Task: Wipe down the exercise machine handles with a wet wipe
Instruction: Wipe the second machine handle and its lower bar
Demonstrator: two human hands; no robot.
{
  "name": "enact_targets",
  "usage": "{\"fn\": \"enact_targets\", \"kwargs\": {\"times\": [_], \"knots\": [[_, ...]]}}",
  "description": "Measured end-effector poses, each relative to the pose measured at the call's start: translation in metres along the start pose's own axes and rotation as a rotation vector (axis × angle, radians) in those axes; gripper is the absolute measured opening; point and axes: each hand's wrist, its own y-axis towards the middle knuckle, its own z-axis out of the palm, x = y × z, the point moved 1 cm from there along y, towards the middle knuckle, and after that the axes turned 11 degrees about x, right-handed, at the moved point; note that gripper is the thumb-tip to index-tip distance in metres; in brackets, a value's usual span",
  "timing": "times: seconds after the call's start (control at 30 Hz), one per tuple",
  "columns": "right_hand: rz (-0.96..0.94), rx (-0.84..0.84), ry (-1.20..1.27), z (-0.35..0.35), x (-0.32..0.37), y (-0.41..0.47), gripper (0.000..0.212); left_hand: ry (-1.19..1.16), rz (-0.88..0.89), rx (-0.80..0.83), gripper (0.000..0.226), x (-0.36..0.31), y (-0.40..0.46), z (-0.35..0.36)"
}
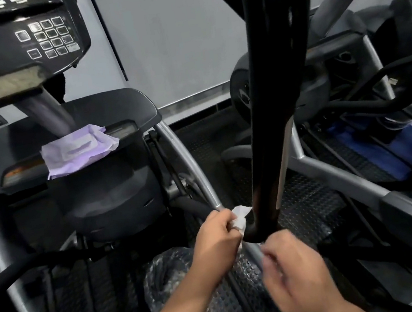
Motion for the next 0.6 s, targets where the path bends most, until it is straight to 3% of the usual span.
{"fn": "enact_targets", "kwargs": {"times": [0.1,0.17,0.23,0.27,0.4,0.47,0.6], "knots": [[-0.163,0.161,-0.188,0.009,0.019,0.02,0.009,0.143,0.11,0.026,0.012,0.004,0.001,0.0],[-0.177,0.319,-0.316,0.015,0.025,0.04,0.013,0.281,0.215,-0.034,0.014,0.007,0.0,-0.006],[-0.106,0.504,-0.471,0.02,0.033,0.065,0.024,0.302,0.265,0.016,0.013,0.016,0.008,-0.007],[-0.035,0.62,-0.565,0.022,0.04,0.076,0.031,0.297,0.25,0.057,0.017,0.018,0.01,-0.009],[0.138,1.019,-0.903,0.043,0.047,0.094,0.043,0.144,-0.059,-0.054,0.017,0.037,0.03,-0.019],[0.176,1.081,-0.998,0.053,0.038,0.093,0.041,0.098,-0.106,-0.056,0.012,0.039,0.036,-0.024],[0.234,1.051,-1.021,0.067,0.027,0.09,0.043,-0.086,-0.006,0.055,0.007,0.036,0.033,-0.017]]}}
